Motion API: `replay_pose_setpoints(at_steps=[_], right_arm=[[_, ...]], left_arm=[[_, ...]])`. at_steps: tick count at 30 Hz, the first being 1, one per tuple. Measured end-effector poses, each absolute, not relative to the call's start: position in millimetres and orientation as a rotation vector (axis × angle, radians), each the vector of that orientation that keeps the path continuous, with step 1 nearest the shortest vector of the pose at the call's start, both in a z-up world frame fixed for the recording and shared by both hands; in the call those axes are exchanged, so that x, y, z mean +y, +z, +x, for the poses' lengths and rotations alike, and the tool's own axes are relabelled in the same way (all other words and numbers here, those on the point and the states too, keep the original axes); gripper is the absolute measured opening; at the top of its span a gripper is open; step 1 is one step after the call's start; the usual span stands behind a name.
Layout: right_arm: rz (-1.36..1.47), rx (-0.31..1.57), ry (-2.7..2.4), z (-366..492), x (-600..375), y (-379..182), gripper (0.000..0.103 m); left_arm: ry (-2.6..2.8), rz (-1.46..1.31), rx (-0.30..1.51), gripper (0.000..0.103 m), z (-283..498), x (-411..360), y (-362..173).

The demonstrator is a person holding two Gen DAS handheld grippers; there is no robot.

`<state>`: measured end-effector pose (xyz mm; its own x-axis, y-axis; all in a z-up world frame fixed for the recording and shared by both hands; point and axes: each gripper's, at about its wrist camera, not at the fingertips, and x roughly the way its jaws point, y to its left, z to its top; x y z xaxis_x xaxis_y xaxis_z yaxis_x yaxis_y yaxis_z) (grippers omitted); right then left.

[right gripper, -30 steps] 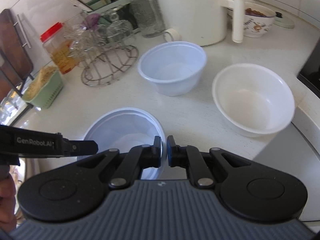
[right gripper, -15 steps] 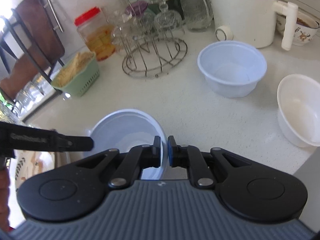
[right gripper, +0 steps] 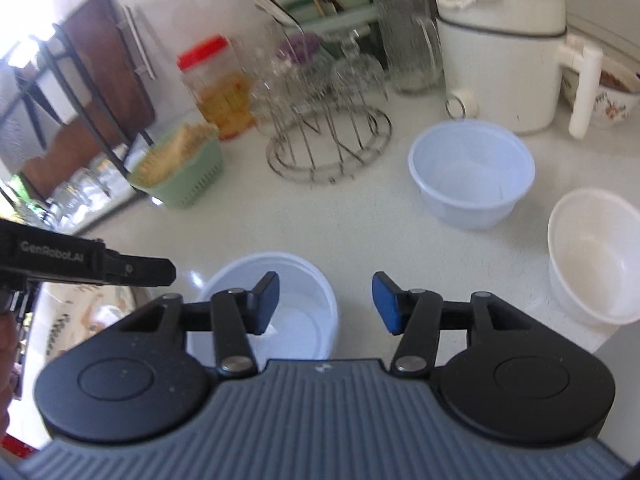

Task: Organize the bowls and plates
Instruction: 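Carry the white bowl with the left tool onto the second white bowl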

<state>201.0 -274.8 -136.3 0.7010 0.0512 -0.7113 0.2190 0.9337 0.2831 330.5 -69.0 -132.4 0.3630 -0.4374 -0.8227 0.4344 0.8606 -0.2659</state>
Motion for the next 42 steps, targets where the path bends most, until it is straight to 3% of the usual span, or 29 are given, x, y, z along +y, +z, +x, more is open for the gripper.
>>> replay_pose_setpoints(at_steps=[8,12,17,31,41,42], right_arm=[[0.298,0.691,-0.085,184.2,-275.5,-92.6,0.054],[0.291,0.666,-0.098,173.9,-276.2,-75.7,0.054],[0.282,0.623,-0.092,152.9,-274.6,-59.4,0.054],[0.289,0.627,-0.156,117.7,-300.2,-61.3,0.053],[0.317,0.669,-0.225,138.4,-333.9,-76.0,0.053],[0.320,0.675,-0.229,142.3,-336.4,-77.9,0.053]], left_arm=[[-0.588,0.000,0.958,0.014,301.5,-59.9,-96.4],[-0.590,0.003,0.924,0.026,286.0,-56.9,-83.6],[-0.618,0.006,0.887,0.032,270.3,-58.4,-80.6],[-0.652,0.026,0.948,0.034,272.8,-101.5,-98.8],[-0.677,0.051,1.001,0.034,311.8,-148.6,-120.3],[-0.674,0.052,0.998,0.038,316.8,-151.6,-121.7]])
